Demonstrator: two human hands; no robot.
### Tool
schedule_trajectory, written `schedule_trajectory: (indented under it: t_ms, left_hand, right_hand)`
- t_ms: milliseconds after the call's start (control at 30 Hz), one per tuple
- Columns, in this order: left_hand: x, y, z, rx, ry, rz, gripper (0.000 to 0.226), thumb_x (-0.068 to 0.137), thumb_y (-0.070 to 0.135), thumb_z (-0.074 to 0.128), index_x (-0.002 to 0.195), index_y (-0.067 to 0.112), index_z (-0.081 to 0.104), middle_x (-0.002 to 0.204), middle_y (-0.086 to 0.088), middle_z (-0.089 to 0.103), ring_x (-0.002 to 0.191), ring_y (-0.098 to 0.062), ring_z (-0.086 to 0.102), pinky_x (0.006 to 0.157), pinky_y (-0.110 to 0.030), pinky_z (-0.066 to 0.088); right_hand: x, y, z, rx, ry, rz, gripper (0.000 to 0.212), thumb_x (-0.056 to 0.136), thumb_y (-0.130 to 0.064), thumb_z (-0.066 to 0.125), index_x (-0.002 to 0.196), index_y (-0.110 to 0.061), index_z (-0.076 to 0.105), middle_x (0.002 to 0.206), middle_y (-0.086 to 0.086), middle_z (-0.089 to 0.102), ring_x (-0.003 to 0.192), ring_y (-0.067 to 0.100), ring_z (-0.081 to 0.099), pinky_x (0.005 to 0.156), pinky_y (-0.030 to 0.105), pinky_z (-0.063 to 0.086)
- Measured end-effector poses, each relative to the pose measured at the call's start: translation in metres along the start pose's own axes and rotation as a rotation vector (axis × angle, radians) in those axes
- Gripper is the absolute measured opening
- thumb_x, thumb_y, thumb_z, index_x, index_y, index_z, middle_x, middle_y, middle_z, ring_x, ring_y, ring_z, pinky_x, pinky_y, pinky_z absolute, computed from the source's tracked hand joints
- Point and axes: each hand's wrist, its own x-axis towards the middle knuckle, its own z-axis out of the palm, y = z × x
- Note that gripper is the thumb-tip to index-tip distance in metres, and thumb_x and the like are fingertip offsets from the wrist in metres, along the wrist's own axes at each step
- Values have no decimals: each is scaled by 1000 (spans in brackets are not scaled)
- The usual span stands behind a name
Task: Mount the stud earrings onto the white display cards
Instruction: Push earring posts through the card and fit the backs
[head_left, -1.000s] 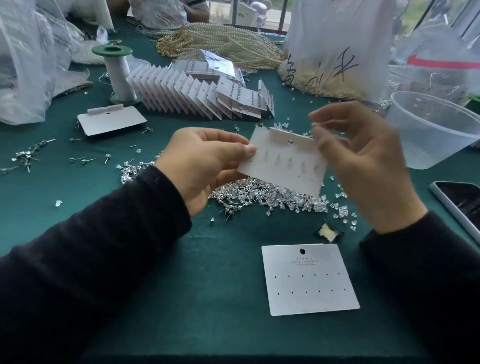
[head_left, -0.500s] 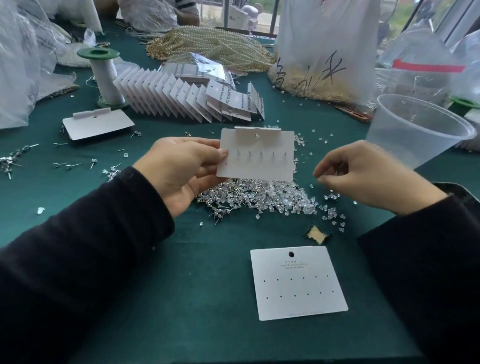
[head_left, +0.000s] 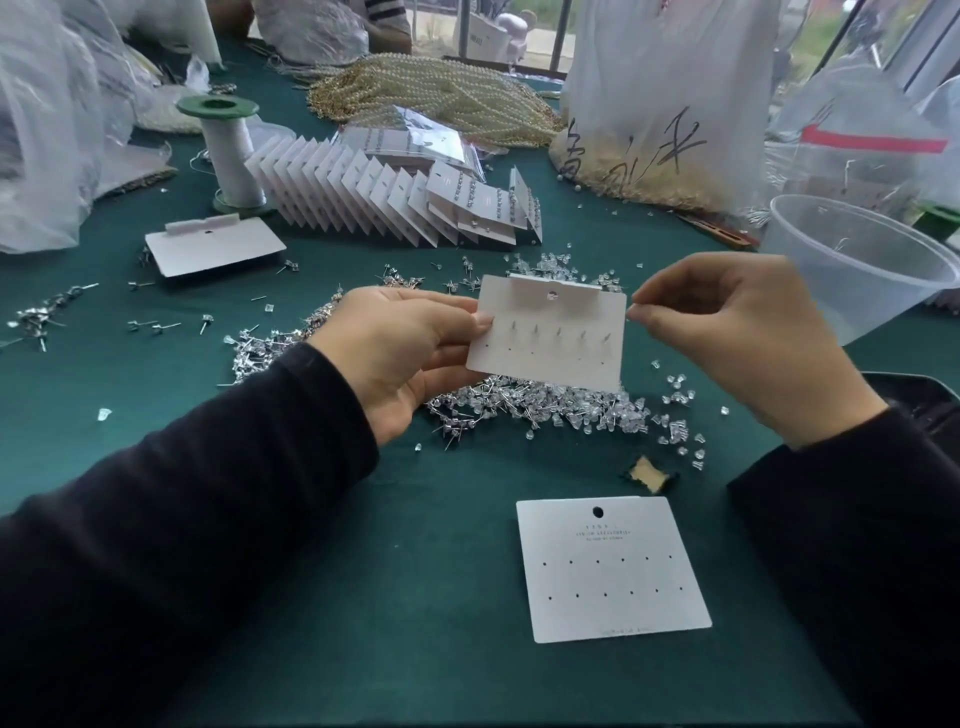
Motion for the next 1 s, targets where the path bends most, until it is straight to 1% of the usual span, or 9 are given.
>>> schedule_trajectory:
  t_ms: [67, 200, 267, 367, 467, 600, 700, 900, 1000]
  left_hand:
    - [0, -1, 1, 5, -2, 4, 15, 77, -10, 59, 71, 4, 59, 49, -4, 66, 45, -15, 64, 44, -25, 55]
    - [0, -3, 2, 22, 0, 19, 17, 77, -10, 59, 70, 5, 58, 47, -3, 65, 43, -14, 64, 43, -24, 54]
    - [-1, -5, 4, 41, 2, 35, 17, 77, -10, 60, 70, 5, 58, 46, -2, 64, 42, -13, 63, 42, -23, 53]
    - [-4, -7, 8, 63, 8, 75, 17, 76, -10, 62, 69, 5, 58, 43, 1, 62, 41, -10, 61, 41, -20, 51]
    - [-6, -8, 10, 69, 4, 111, 19, 76, -11, 61, 67, 5, 57, 41, 1, 61, 40, -10, 60, 40, -19, 50]
    - [-8, -6, 10, 56, 1, 124, 18, 77, -10, 62, 67, 5, 56, 40, 2, 60, 39, -9, 60, 39, -19, 49]
    - [-9, -7, 10, 71, -1, 132, 18, 78, -9, 62, 67, 5, 56, 39, 2, 60, 40, -9, 60, 41, -21, 52]
    - [-8, -7, 9, 96, 11, 140, 20, 77, -10, 62, 65, 6, 56, 38, 2, 59, 39, -9, 60, 42, -20, 52]
    - [-9, -7, 10, 119, 13, 154, 21, 76, -9, 63, 62, 6, 57, 45, -1, 61, 40, -9, 60, 41, -19, 51]
  right_hand:
    - [0, -3, 0, 91, 65, -11, 11, 76, -5, 73, 75, -16, 69, 72, -3, 68, 58, -1, 58, 59, 11, 47]
    - [-4, -13, 2, 280, 137, -37, 18, 74, -4, 74, 74, -20, 67, 74, -6, 68, 63, 2, 62, 63, 12, 48]
    - [-11, -22, 10, 236, 121, -124, 15, 74, -5, 74, 75, -19, 69, 73, -8, 69, 62, 2, 63, 62, 11, 47]
    - [-24, -35, 34, 128, 73, -285, 10, 73, -4, 74, 77, -13, 71, 75, -1, 69, 68, 10, 64, 67, 18, 51]
    - [-28, -37, 52, 60, 48, -356, 5, 73, -2, 73, 75, -6, 74, 76, 2, 68, 70, 9, 61, 69, 15, 47]
    - [-27, -33, 55, 57, 76, -354, 4, 75, -1, 71, 75, -5, 72, 77, 3, 66, 71, 10, 61, 69, 18, 48]
    - [-27, -31, 56, 97, 93, -348, 5, 75, -1, 71, 76, -6, 72, 77, 2, 66, 73, 9, 61, 70, 19, 49]
    - [-27, -29, 56, 107, 63, -332, 6, 75, -2, 71, 76, -8, 72, 76, 0, 66, 72, 9, 62, 69, 18, 50]
    - [-27, -28, 55, 119, 58, -310, 7, 75, -1, 71, 76, -8, 72, 76, 2, 66, 72, 13, 63, 69, 24, 53]
